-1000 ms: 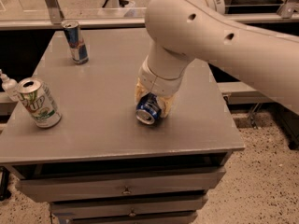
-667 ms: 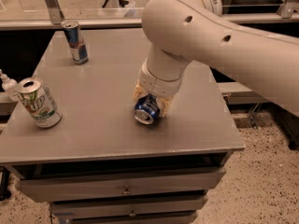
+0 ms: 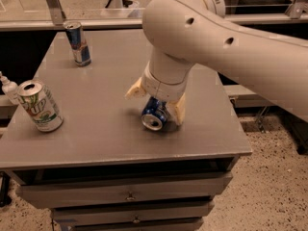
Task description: Knock pepsi can over
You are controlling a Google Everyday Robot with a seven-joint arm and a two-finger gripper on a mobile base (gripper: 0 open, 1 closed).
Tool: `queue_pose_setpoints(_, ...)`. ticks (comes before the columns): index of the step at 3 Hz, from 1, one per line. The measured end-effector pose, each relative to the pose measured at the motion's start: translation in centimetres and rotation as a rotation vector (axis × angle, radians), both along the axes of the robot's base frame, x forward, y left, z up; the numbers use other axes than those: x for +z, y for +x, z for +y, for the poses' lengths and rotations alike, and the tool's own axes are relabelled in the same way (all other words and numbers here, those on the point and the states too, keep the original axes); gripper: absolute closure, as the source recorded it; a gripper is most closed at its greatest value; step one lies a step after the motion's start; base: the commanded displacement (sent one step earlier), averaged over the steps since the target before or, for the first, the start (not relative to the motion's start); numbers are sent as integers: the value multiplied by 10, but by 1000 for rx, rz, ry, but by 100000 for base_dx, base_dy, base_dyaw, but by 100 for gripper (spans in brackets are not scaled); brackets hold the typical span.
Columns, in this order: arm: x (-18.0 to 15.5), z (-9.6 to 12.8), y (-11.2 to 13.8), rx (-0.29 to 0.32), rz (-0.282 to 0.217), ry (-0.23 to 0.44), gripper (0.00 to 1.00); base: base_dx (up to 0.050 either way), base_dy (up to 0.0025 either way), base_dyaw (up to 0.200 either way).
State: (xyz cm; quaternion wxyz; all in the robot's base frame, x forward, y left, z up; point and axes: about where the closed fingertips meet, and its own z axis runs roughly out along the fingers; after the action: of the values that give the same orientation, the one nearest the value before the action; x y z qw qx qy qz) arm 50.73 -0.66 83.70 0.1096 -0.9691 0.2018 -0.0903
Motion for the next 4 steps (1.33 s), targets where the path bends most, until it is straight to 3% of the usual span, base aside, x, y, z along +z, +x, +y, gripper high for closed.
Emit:
queue_pose_setpoints(2, 1, -4, 2, -16, 10, 0, 0, 0, 0, 0)
queue_pose_setpoints(3, 2, -9, 6, -57, 38, 22, 0, 0, 0, 0)
queue_pose_setpoints(4, 5, -21, 16, -144, 90, 73, 0, 0, 0, 0)
